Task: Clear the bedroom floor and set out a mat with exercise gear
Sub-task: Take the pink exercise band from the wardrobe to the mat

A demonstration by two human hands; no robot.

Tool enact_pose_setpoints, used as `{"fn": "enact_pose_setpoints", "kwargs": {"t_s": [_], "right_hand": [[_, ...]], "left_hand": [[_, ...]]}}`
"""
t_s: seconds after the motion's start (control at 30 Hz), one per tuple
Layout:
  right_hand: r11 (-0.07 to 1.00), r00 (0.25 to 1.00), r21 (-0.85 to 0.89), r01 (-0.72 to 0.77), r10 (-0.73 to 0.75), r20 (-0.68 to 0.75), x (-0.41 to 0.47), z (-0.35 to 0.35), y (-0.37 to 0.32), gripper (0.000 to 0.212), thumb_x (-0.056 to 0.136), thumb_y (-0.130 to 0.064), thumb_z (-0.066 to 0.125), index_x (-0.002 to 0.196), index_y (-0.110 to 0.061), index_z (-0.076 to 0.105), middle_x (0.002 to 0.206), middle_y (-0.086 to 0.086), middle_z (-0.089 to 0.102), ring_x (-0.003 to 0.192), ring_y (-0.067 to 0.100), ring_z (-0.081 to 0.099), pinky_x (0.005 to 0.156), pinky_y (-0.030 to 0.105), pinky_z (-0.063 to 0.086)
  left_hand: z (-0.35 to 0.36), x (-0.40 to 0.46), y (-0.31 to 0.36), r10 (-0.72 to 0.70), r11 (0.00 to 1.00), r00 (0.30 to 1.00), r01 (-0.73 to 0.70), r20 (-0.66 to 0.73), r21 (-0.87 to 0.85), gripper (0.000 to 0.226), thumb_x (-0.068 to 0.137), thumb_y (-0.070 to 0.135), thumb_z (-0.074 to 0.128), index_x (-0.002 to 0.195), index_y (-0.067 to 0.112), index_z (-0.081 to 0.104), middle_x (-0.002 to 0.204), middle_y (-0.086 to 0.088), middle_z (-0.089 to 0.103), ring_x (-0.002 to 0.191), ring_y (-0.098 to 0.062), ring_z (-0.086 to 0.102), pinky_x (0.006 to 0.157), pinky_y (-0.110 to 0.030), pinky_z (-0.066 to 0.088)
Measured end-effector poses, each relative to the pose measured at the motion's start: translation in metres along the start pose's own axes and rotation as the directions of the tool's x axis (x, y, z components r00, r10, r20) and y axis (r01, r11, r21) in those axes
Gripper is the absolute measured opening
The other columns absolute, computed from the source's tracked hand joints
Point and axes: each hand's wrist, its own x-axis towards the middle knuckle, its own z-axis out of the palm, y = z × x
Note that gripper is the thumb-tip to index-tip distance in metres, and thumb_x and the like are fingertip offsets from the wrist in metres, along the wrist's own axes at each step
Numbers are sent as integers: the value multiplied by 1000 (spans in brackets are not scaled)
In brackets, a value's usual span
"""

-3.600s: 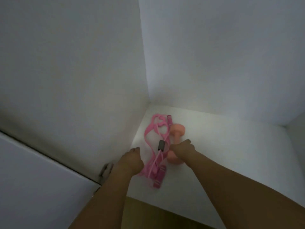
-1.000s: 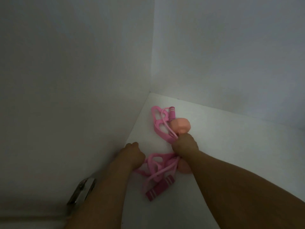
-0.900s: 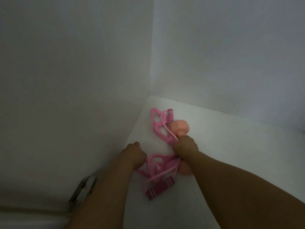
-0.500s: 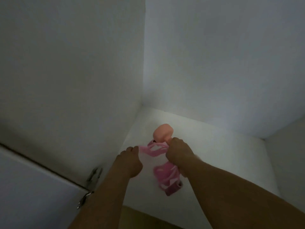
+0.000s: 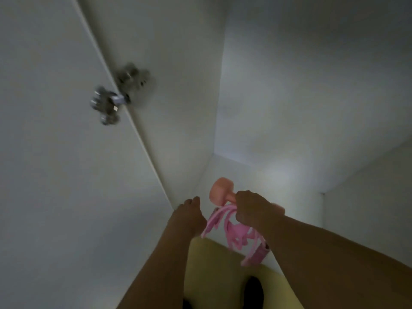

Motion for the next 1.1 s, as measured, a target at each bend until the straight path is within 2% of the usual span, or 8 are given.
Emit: {"fn": "enact_pose_setpoints", "kwargs": {"t_s": [0.2,0.4,0.57,0.7,0.8,0.93,1.0,1.1], "right_hand": [[999,998,8,43,-43,-38,-146,-64,-49,18,86,-10,57,104,-11,59,74,-3,51,78,20,62,68,29,47],[984,988,-120,129,-138,-67,-252,-100,-92,28,88,-13,56,116,-10,56,113,9,61,102,27,63,72,31,43],[951,957,-192,243,-268,-113,-301,-111,-123,30,89,-16,55,118,-8,56,116,11,61,104,29,63,75,31,44],[921,938,-243,303,-334,-94,-330,-116,-148,32,86,-15,61,117,-8,58,114,11,63,103,28,64,76,31,47],[890,925,-305,340,-376,-64,-346,-122,-167,31,85,-15,61,116,-10,58,115,10,64,103,27,65,75,30,47],[850,897,-382,364,-430,-103,-361,-137,-196,34,84,-15,59,117,-10,58,120,10,62,109,28,62,82,31,49],[836,888,-407,368,-445,-111,-363,-144,-209,34,84,-14,58,118,-9,57,122,11,61,111,28,62,84,30,49],[820,881,-434,373,-459,-110,-364,-152,-226,34,85,-15,59,118,-9,56,123,11,60,110,28,61,84,30,48]], "left_hand": [[-57,-144,0,23,1000,991,-26,-133,-17,55,98,20,40,150,10,25,148,-16,38,131,-34,43,107,-42,36],[-95,-255,-16,-6,1000,987,2,-161,-26,58,100,25,41,152,11,23,155,-15,28,139,-34,34,114,-39,30],[-110,-322,-31,-105,993,950,83,-294,-87,61,97,21,42,153,9,21,156,-15,27,141,-33,31,115,-38,27],[-110,-369,-51,-215,973,923,173,-319,-155,60,96,24,42,151,8,24,154,-17,30,139,-34,34,114,-39,30],[-120,-402,-67,-349,923,855,244,-382,-298,55,96,24,43,145,4,33,149,-18,38,134,-34,40,109,-37,35],[-137,-433,-91,-584,777,692,326,-425,-538,39,93,24,42,122,2,56,128,-17,58,118,-34,55,94,-32,42],[-146,-441,-103,-650,691,633,264,-419,-672,37,93,21,43,121,1,57,122,-19,60,113,-36,58,86,-33,44],[-161,-444,-116,-712,604,537,138,-453,-785,42,91,17,45,130,1,42,121,-21,57,112,-40,56,85,-37,44]]}}
